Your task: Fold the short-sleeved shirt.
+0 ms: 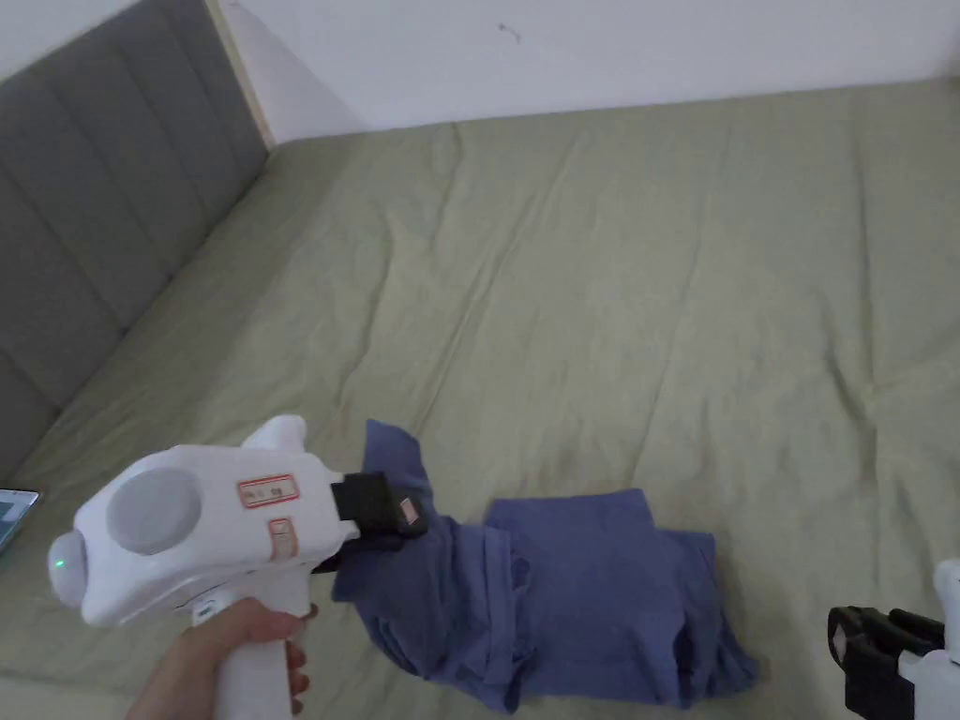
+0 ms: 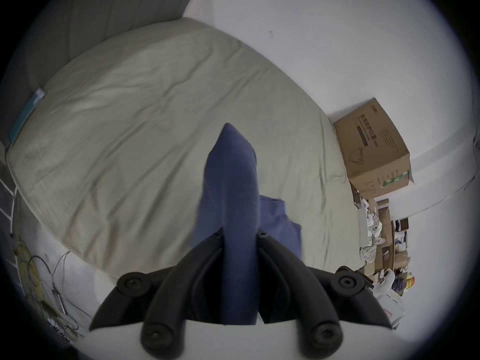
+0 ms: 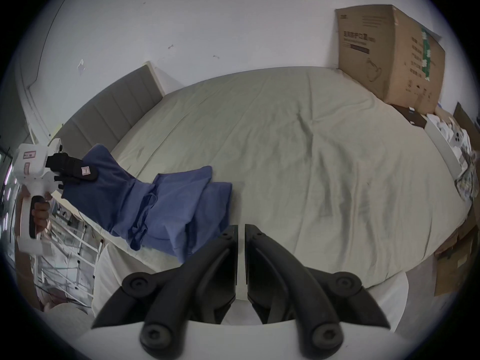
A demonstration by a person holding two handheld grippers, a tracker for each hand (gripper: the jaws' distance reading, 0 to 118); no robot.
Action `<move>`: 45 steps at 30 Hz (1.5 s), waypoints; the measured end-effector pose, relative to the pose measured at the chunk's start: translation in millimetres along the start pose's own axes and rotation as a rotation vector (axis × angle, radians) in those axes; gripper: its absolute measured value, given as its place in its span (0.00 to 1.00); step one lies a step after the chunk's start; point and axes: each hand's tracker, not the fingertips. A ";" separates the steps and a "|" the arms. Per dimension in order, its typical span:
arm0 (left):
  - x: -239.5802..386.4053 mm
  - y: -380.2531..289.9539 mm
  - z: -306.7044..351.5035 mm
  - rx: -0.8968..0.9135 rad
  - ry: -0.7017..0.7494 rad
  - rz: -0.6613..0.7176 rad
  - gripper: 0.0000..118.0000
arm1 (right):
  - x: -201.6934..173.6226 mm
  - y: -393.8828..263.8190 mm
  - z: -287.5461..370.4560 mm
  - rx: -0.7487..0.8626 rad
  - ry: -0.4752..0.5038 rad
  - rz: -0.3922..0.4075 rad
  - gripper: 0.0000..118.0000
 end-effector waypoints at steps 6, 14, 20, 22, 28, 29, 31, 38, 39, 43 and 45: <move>76.7 -27.8 -76.7 -0.182 -0.215 -0.153 0.20 | 33.2 -4.0 9.7 0.005 -0.041 -0.041 0.05; 98.4 -43.5 -125.2 -0.333 -0.137 -0.249 0.79 | 68.6 -15.7 18.4 -0.009 -0.085 -0.158 0.05; 77.4 -37.6 -114.0 -0.246 -0.135 -0.231 0.04 | 78.1 -18.6 11.7 -0.020 -0.101 -0.162 0.05; 72.7 -40.7 -126.7 -0.238 -0.091 -0.254 0.02 | 77.7 -18.3 11.2 -0.018 -0.094 -0.170 0.05; 93.0 -83.0 -177.0 -0.419 -0.153 -0.217 0.01 | 77.3 -15.1 11.1 -0.019 -0.096 -0.146 0.05; 101.7 -91.5 -180.0 -0.429 -0.159 -0.222 0.00 | 77.7 -13.8 12.2 -0.017 -0.107 -0.138 0.05; 117.3 -104.3 -183.2 -0.462 -0.188 -0.321 0.00 | 79.4 -11.2 15.3 -0.012 -0.113 -0.138 0.05; 92.3 -74.1 -123.2 -0.320 -0.279 -0.260 0.00 | 58.4 11.1 16.5 0.023 -0.066 -0.064 0.05; 80.1 -64.3 -106.6 -0.268 -0.300 -0.221 0.00 | 51.2 15.4 12.3 0.025 -0.041 -0.046 0.05; 16.9 -35.7 -51.3 -0.116 -0.328 -0.063 0.00 | 12.6 33.3 -18.7 -0.015 0.098 0.025 0.05; -21.7 -31.2 -32.4 -0.071 -0.307 0.023 0.01 | -11.4 41.6 -44.4 -0.061 0.167 0.065 0.05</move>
